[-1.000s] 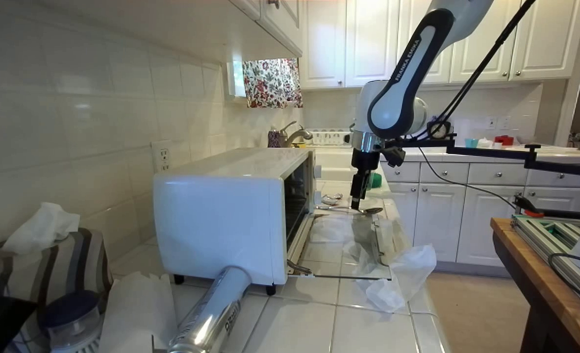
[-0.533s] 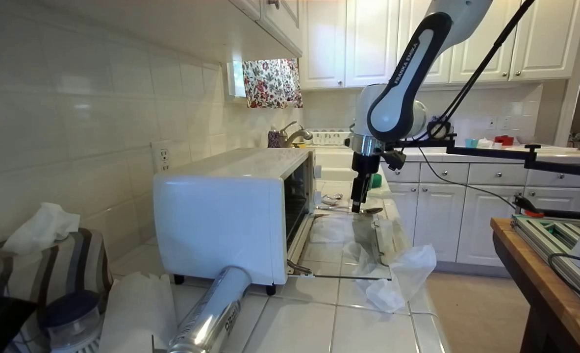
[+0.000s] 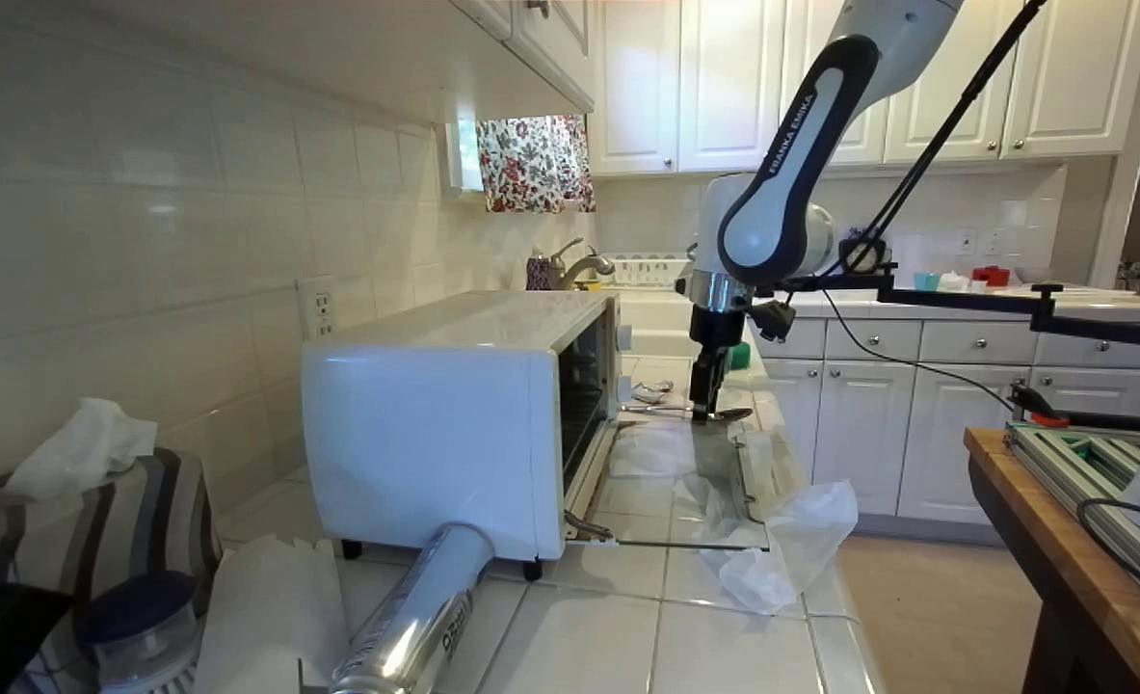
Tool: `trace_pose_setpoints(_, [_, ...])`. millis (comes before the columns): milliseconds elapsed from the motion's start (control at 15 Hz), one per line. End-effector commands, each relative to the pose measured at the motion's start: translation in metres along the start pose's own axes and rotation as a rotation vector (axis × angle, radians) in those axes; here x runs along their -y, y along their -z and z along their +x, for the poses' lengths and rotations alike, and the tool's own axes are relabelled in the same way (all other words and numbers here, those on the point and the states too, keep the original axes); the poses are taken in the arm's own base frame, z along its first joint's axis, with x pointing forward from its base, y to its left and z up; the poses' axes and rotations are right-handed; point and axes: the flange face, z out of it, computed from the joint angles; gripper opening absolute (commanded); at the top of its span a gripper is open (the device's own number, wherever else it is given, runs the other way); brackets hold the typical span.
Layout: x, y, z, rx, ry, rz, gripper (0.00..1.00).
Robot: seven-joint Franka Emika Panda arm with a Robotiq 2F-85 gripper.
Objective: Open the oven and put a spoon into it
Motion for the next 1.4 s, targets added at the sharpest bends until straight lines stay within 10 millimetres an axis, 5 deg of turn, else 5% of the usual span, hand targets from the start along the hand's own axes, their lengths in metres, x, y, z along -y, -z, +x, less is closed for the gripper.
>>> trace_pose_setpoints(0, [-0.004,-0.003,0.005,-0.006,0.005,0.008,0.31])
trace_pose_setpoints(267, [-0.010,-0.001,0.005,-0.010,-0.005,0.005,0.01])
trace_pose_setpoints(667, [0.004,0.005,0.006,-0.008,0.016,0.012,0.02])
trace_pose_setpoints(1000, [0.045,0.030,0.000,0.018,0.089,0.007,0.02])
trace_pose_setpoints(1333, [0.056,0.048,-0.007,0.074,0.125,-0.026,0.02])
